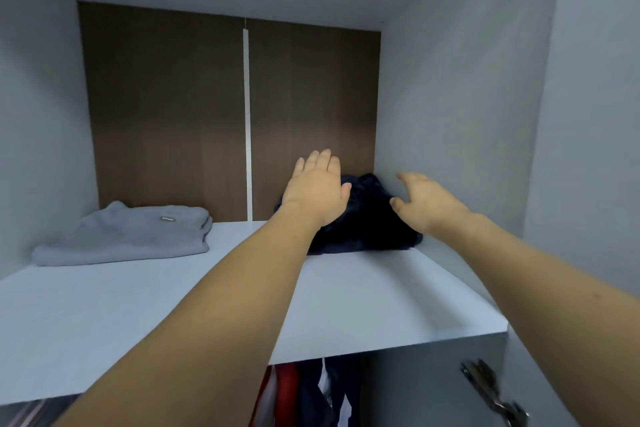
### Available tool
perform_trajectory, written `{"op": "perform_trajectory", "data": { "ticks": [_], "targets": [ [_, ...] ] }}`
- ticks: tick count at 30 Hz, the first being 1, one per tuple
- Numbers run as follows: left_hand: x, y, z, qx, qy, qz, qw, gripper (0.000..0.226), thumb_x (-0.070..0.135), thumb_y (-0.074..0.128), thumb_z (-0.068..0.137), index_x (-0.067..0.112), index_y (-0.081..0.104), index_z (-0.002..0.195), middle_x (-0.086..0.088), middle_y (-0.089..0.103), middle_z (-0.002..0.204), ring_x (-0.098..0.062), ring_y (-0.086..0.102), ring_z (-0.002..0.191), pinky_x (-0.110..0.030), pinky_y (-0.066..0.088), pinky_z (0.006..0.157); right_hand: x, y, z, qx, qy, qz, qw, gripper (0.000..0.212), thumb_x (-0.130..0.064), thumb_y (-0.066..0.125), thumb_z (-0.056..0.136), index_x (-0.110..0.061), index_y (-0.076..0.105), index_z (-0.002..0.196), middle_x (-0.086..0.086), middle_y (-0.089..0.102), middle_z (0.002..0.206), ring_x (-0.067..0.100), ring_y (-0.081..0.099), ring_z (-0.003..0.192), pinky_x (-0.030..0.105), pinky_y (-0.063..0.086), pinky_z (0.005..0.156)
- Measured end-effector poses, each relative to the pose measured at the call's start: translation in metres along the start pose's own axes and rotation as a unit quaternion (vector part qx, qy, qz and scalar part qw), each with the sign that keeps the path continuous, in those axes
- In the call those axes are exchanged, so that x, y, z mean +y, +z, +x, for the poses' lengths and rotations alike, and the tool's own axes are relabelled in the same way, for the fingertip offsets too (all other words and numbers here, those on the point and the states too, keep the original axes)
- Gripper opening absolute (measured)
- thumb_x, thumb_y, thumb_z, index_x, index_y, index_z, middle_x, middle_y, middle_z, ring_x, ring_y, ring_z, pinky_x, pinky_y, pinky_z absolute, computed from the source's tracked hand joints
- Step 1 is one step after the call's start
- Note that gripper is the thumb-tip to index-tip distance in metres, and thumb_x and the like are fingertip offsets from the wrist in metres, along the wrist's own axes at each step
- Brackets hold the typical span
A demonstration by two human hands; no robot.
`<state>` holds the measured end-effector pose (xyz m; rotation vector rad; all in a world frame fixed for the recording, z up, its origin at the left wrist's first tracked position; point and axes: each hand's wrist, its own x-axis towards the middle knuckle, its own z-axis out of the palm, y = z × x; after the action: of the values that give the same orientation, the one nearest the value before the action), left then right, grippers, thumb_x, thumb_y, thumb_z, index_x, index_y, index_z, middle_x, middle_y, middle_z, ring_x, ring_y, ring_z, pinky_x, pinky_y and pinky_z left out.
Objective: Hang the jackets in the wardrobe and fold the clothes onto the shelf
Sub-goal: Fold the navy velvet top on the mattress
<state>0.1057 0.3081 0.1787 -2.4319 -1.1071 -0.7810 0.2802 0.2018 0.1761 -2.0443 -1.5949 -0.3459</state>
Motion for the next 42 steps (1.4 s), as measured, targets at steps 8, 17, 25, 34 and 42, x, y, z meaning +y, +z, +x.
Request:
{"op": "perform_trajectory", "data": {
  "ticks": [8, 17, 25, 34, 42],
  "targets": [
    [0.036, -0.062, -0.079, -0.004, 0.001, 0.040, 0.999, 0.064, 0.041, 0.031, 0.104, 0.007, 0.015, 0.156, -0.010, 0.012, 0.165, -0.027, 0.009, 0.151, -0.044, 0.007, 0.124, -0.015, -0.048, -0.091, -0.001, -0.032, 0.018, 0.999, 0.049, -0.025, 0.050, 0.098, -0.009, 0.040, 0.143, 0.012, 0.043, 0.146, 0.029, 0.040, 0.134, 0.033, 0.033, 0.107],
    [0.060, -0.128, -0.146, 0.026, 0.042, 0.034, 0.998, 0.064, 0.041, 0.034, 0.103, 0.006, 0.019, 0.154, -0.011, 0.018, 0.163, -0.028, 0.015, 0.150, -0.046, 0.010, 0.123, -0.041, -0.100, -0.179, 0.013, 0.011, 0.002, 1.000, 0.059, -0.031, 0.048, 0.099, -0.010, 0.027, 0.151, 0.010, 0.032, 0.155, 0.028, 0.032, 0.141, 0.036, 0.029, 0.111],
    [0.060, -0.156, -0.210, 0.085, 0.136, 0.005, 0.987, 0.063, 0.039, 0.032, 0.104, 0.005, 0.019, 0.155, -0.010, 0.019, 0.163, -0.027, 0.014, 0.150, -0.044, 0.008, 0.123, -0.080, -0.127, -0.283, 0.029, 0.042, -0.052, 0.997, 0.063, -0.030, 0.045, 0.100, -0.013, 0.020, 0.154, 0.007, 0.024, 0.160, 0.024, 0.023, 0.146, 0.034, 0.023, 0.116],
    [0.147, -0.243, -0.270, 0.242, 0.274, -0.051, 0.929, 0.065, 0.034, 0.032, 0.102, 0.001, 0.018, 0.155, -0.015, 0.015, 0.164, -0.030, 0.010, 0.152, -0.046, 0.010, 0.123, -0.101, -0.245, -0.422, 0.179, 0.008, -0.198, 0.964, 0.061, -0.022, 0.052, 0.096, -0.003, 0.030, 0.150, 0.013, 0.030, 0.156, 0.027, 0.024, 0.145, 0.034, 0.010, 0.120],
    [0.311, -0.323, -0.320, 0.267, 0.317, -0.202, 0.887, 0.065, 0.030, 0.042, 0.101, 0.003, 0.018, 0.155, -0.012, 0.014, 0.164, -0.028, 0.008, 0.153, -0.042, 0.001, 0.124, -0.033, -0.349, -0.573, 0.227, 0.097, -0.286, 0.926, 0.064, -0.019, 0.055, 0.092, -0.005, 0.031, 0.150, 0.010, 0.029, 0.157, 0.023, 0.023, 0.146, 0.033, 0.005, 0.122]
  ]
}}
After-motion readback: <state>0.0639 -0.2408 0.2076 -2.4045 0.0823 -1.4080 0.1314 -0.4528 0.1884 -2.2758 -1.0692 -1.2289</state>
